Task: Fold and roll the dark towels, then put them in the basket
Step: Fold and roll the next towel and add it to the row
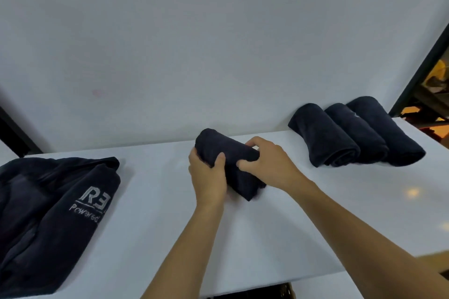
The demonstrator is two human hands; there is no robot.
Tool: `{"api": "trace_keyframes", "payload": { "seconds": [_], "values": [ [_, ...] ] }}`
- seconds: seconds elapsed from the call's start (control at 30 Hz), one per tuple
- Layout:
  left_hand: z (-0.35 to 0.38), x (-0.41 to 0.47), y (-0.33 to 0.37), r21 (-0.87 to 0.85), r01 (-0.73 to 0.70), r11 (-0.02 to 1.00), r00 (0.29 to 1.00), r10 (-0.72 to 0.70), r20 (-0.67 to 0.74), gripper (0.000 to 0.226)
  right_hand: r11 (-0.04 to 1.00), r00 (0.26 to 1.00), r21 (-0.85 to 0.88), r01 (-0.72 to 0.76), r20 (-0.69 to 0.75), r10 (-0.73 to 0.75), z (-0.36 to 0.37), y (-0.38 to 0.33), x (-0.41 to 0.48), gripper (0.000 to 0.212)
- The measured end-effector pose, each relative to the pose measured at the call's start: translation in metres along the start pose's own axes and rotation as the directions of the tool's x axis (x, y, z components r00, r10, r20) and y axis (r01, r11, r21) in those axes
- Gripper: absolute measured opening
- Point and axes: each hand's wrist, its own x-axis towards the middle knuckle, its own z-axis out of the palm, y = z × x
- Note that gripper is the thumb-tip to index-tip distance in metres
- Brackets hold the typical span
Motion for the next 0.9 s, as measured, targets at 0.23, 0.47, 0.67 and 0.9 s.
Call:
{"api": "trace_keyframes", "payload": {
  "seconds": [0.23, 0.47, 0.67, 0.9],
  "values": [
    [0.096, -0.017, 0.012, 0.052, -0.019, 0.998, 0.979, 0.008, 0.204, 0.052, 0.987, 0.977, 0.062, -0.149, -0.145, 0.157, -0.058, 0.018, 0.005, 0.029],
    [0.16, -0.01, 0.01, 0.073, -0.034, 0.997, 0.953, 0.01, 0.303, 0.049, 0.812, 0.95, -0.562, -0.158, -0.312, -0.031, -0.089, 0.047, 0.035, 0.023],
    [0.177, 0.0, -0.001, 0.609, -0.294, 0.737, 0.943, 0.12, 0.31, 0.04, 0.703, 0.948, -0.695, -0.153, -0.304, -0.094, -0.089, 0.063, 0.038, 0.03],
    [0.143, 0.018, 0.004, 0.787, -0.471, 0.399, 0.865, 0.034, 0.5, 0.059, 0.668, 0.937, -0.726, -0.163, -0.327, -0.127, -0.085, 0.054, 0.038, 0.031]
  ]
}}
